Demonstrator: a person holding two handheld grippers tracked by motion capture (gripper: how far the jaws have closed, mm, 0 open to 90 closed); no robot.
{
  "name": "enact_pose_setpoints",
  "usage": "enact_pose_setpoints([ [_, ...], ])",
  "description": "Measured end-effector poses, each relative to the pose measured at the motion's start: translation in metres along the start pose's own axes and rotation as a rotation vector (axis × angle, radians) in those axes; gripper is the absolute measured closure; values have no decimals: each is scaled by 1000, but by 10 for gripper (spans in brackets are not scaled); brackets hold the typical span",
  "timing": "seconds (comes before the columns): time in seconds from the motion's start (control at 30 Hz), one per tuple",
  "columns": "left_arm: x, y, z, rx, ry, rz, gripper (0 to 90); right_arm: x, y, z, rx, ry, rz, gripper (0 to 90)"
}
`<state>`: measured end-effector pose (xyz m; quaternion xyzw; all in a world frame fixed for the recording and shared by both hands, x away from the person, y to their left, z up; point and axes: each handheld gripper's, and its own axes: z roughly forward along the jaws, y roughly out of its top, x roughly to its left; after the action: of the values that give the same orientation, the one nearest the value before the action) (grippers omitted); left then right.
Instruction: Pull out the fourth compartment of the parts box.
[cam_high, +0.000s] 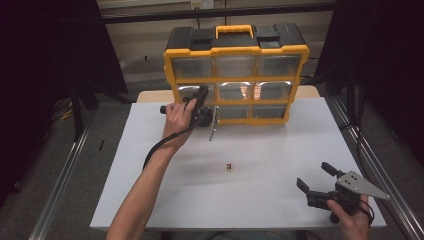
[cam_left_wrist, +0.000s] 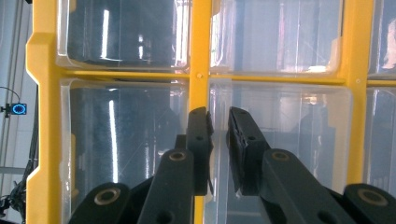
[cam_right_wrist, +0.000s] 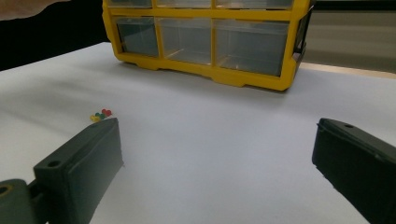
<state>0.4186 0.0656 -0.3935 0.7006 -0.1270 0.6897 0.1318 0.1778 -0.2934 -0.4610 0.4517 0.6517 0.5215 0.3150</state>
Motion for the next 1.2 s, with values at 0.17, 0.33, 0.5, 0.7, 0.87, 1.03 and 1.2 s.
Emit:
enact_pose_setpoints([
  [0.17,0,1,-1,2,-3,8,800,0,0,0,0,3,-3,14],
  [0.33,0,2,-2,2,9,18,801,0,0,1,-1,2,-2,14],
  [0.5,1,3,-4,12,15,34,801,0,0,0,1,2,0,14],
  [0.7,-2,2,-6,-3,8,2,802,0,0,0,0,0,-1,14],
  [0.87,-1,2,-9,-7,11,20,802,0,0,0,-2,0,-3,14],
  [1.03,-1,3,-12,-13,16,18,802,0,0,0,-1,-1,-2,14],
  [1.2,-1,3,-14,-18,23,20,802,0,0,0,-2,-2,-4,14],
])
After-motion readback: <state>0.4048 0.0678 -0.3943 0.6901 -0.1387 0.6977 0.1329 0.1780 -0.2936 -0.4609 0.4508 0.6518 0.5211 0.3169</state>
